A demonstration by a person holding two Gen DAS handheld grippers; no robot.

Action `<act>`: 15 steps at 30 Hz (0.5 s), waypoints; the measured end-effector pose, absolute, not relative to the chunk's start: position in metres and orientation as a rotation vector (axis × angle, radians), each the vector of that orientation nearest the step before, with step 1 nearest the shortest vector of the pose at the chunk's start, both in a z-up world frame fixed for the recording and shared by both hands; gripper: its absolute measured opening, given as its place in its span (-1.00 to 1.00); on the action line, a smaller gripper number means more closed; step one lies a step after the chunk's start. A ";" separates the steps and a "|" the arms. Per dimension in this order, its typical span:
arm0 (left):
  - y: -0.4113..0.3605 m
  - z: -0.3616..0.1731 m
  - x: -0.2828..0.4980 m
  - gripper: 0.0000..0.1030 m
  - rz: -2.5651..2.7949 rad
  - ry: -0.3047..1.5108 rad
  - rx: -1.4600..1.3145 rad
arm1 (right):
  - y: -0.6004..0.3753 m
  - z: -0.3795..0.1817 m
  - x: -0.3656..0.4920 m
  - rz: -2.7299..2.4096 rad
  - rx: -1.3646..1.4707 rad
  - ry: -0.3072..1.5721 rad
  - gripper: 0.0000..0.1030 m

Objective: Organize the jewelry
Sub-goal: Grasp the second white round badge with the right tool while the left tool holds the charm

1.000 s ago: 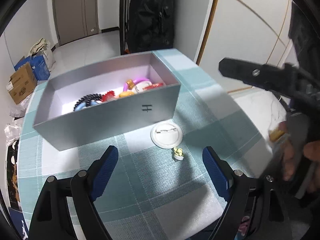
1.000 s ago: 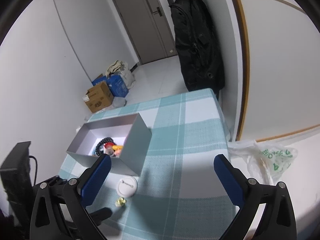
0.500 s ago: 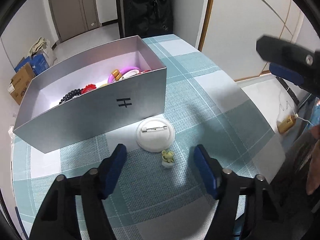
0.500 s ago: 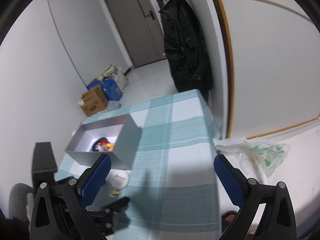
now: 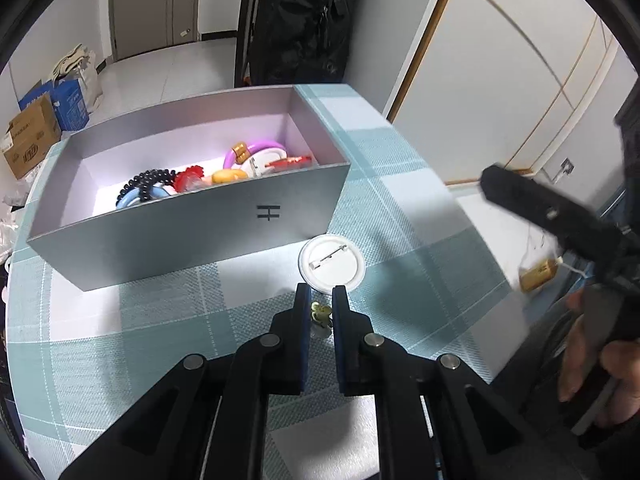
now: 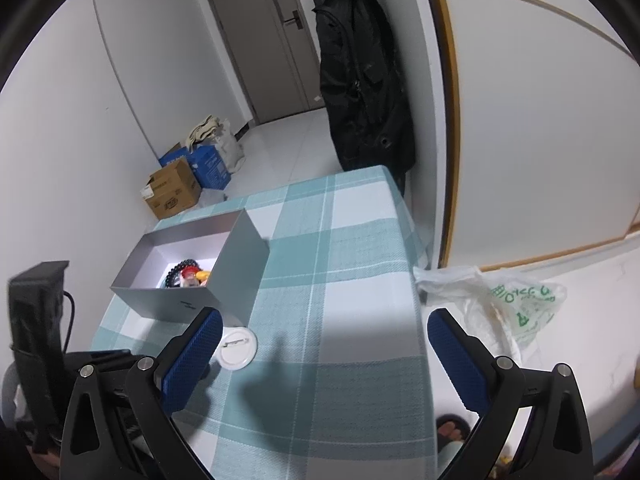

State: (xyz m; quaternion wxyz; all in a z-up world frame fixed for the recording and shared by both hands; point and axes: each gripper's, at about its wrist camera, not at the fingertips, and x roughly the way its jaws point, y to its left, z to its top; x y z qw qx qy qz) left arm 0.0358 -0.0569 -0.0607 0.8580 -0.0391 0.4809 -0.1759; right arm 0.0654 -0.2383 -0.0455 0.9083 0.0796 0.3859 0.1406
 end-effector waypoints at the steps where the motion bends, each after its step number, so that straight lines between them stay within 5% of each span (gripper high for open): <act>1: -0.055 -0.059 0.035 -0.89 -0.370 1.006 -0.087 | -0.238 -0.047 0.066 0.293 0.166 0.802 1.00; 15: 0.001 -0.014 0.025 -0.89 -0.366 0.875 -0.236 | -0.179 -0.077 0.071 0.397 0.012 0.926 0.98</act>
